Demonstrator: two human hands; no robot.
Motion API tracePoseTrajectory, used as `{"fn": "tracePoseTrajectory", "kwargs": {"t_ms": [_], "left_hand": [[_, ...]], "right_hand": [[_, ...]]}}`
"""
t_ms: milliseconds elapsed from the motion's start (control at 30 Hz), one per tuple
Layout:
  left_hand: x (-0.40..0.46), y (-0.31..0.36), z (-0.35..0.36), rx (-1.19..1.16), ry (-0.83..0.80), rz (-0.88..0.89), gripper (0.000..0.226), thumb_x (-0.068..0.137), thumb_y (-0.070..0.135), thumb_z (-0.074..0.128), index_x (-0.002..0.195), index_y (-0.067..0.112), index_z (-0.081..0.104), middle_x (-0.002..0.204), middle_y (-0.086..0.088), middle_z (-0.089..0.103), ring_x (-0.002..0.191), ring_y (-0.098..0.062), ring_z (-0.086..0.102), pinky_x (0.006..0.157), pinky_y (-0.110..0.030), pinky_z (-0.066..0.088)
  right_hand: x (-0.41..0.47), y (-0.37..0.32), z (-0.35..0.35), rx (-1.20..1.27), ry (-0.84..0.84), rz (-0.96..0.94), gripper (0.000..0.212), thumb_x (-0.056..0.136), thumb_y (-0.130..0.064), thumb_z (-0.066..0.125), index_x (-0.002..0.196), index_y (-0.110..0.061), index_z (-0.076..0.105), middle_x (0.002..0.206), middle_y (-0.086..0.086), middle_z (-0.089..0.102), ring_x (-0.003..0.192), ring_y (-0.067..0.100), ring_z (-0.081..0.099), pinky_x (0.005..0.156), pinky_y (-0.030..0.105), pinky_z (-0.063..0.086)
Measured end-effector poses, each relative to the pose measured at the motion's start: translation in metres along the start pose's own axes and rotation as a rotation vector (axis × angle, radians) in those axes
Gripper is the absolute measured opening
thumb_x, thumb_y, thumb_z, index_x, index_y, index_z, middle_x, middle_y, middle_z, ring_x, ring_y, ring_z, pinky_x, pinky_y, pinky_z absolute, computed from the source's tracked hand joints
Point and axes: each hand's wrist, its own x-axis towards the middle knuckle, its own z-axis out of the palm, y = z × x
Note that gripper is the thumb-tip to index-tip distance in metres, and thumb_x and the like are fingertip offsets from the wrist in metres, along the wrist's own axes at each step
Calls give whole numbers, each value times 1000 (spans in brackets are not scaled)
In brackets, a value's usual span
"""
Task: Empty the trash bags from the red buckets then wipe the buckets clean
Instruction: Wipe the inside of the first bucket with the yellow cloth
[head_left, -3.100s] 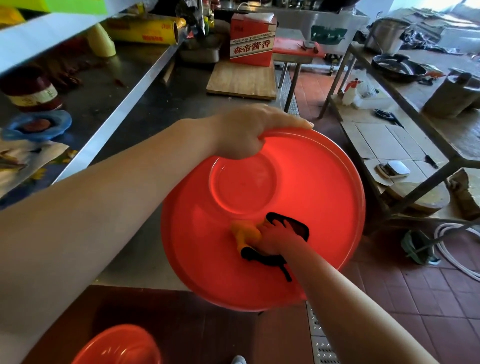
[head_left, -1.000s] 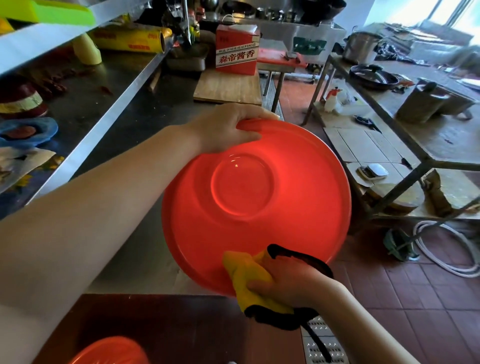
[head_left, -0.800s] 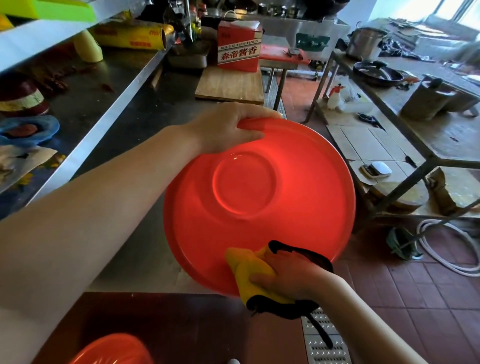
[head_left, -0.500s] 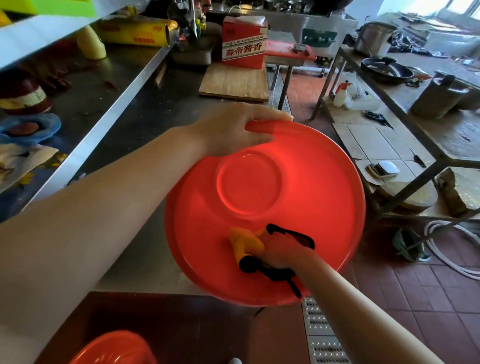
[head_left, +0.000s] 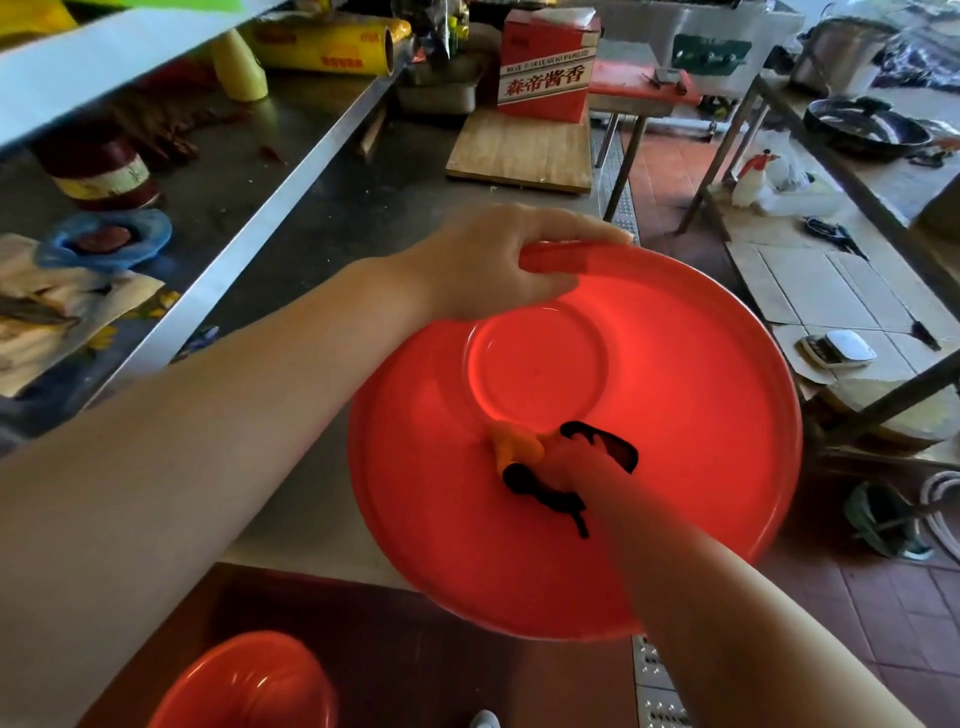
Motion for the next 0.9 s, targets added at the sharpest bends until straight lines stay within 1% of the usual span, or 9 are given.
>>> {"fn": "tracePoseTrajectory", "kwargs": {"t_ms": [167, 233, 300, 467, 533, 667, 733, 800, 900], "left_hand": [[0, 10, 2, 13, -31, 35, 47, 93, 18, 66, 133, 39, 58, 128, 27, 58, 121, 11, 51, 104, -12, 39], [1, 13, 5, 6, -48, 36, 47, 93, 16, 66, 133, 38, 58, 127, 27, 58, 119, 12, 52, 101, -8, 39], [2, 14, 6, 12, -41, 34, 48, 93, 17, 66, 133, 40, 58, 129, 25, 59, 119, 10, 53, 103, -13, 40], [2, 10, 6, 46, -30, 7, 49, 90, 26, 66, 130, 51, 56, 131, 25, 60, 122, 4, 54, 111, -34, 41], [1, 10, 5, 39, -39, -9, 48, 90, 28, 66, 131, 51, 56, 130, 24, 60, 120, 3, 55, 109, -32, 42], [-1, 16, 7, 28, -61, 8, 49, 93, 20, 65, 132, 48, 56, 131, 24, 59, 118, 7, 54, 97, -6, 39], [0, 18, 8, 30, -70, 16, 49, 93, 19, 64, 133, 48, 56, 131, 23, 59, 117, 7, 54, 91, 2, 36], [0, 18, 7, 30, -70, 13, 49, 94, 19, 64, 134, 46, 56, 130, 22, 59, 116, 7, 54, 89, 3, 36], [1, 15, 5, 8, -68, 19, 48, 94, 17, 64, 134, 44, 56, 131, 20, 60, 118, 5, 55, 98, -10, 41]], "right_hand": [[-5, 2, 8, 32, 1, 4, 71, 94, -59, 30, 153, -19, 28, 155, 9, 33, 143, 33, 27, 117, 52, 18], [-12, -1, 10, 27, -8, 1, 73, 94, -60, 31, 154, -18, 26, 156, 9, 31, 143, 33, 28, 116, 52, 20], [-26, -3, 8, 18, -17, -16, 72, 94, -59, 33, 153, -17, 27, 156, 10, 32, 141, 34, 31, 115, 52, 23], [-78, -1, 1, -46, -9, -86, 61, 98, -53, 36, 150, -21, 34, 150, 7, 41, 136, 32, 40, 109, 47, 30], [-97, 0, -2, -41, 2, -111, 60, 97, -56, 35, 148, -24, 36, 147, 7, 45, 132, 31, 44, 106, 45, 34], [-130, 1, 1, -31, 20, -132, 64, 94, -61, 36, 147, -26, 38, 147, 6, 44, 132, 30, 45, 106, 44, 35], [-145, 2, 6, -19, 30, -125, 68, 91, -68, 34, 145, -27, 40, 146, 6, 45, 131, 30, 46, 107, 44, 35], [-158, 4, 12, -6, 40, -127, 69, 90, -71, 33, 144, -29, 40, 146, 5, 45, 134, 29, 43, 110, 46, 31], [-177, 7, 17, -25, 43, -151, 72, 89, -74, 33, 148, -33, 33, 151, 1, 40, 140, 27, 34, 116, 48, 22]]}}
